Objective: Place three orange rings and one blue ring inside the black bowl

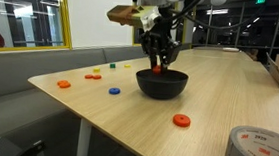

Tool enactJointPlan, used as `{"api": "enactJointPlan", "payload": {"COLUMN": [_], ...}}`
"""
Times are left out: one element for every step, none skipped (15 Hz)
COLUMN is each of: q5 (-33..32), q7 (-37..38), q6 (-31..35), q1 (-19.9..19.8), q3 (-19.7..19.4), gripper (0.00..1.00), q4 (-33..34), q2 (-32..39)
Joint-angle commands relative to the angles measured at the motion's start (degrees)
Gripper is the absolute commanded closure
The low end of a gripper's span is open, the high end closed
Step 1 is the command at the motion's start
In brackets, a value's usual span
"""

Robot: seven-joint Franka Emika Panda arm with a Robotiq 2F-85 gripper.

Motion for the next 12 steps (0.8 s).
{"api": "enactJointPlan", "payload": {"q5": [2.9,3.1,2.8,2.3,1.1,-0.1,-2.1,-3.4,-5.7,-7.5,-9.7,-12.0], "q7": [-1.5,-1.4,-1.2,-0.8,-0.1,1.1,2.7,3.9,6.1,8.0,10.4,13.0], "q6": [1.1,1.1,1.0,1.1,0.9,0.6,-0.5,-1.4,-2.3,-3.3,-5.3,-6.8], "q1": [1.3,1.1,0.8,0.3,-0.7,-1.9,-3.8,-5.1,-7.3,-9.1,-11.4,-13.7], "q3": [-0.9,-0.8,-0.5,-0.2,0.2,0.8,1.6,2.2,3.2,4.1,5.0,6.1], "gripper": [0.27,0.19,0.12,0.03,0.00,0.00,0.00,0.00,0.00,0.00,0.00,0.00], "q4": [1.3,1.3,1.3,1.1,0.9,0.8,0.5,0.3,-0.3,-0.4,0.4,0.6], "q2": [2.6,2.7,2.6,2.1,1.0,0.2,-1.4,-2.6,-4.2,-5.3,-5.8,-6.6]}}
